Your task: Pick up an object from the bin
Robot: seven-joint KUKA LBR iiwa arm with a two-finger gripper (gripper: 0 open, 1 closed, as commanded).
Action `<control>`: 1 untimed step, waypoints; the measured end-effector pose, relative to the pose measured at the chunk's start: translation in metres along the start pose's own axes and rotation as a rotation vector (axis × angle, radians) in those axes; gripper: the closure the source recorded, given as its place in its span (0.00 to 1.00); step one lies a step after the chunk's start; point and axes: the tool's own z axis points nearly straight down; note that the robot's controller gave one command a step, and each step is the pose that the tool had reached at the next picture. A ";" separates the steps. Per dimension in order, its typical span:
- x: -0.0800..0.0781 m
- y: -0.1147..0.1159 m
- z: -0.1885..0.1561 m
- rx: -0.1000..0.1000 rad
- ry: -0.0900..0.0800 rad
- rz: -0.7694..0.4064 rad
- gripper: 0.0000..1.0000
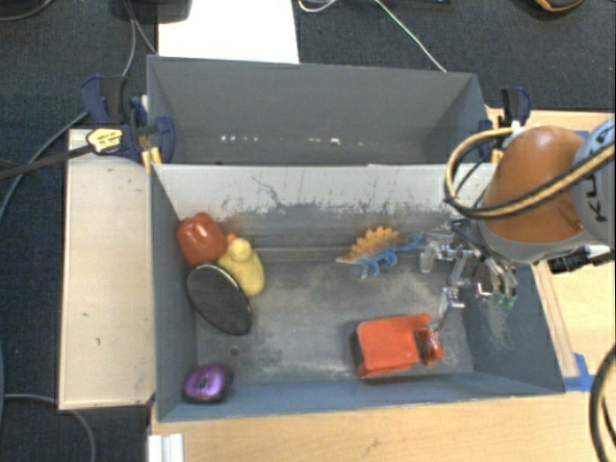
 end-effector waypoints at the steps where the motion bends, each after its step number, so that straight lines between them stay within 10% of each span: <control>1: 0.054 -0.048 0.033 0.002 0.009 -0.175 0.00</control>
Offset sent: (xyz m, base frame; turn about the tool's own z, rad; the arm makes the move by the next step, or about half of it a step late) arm -0.0529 0.0615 -0.0623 -0.2288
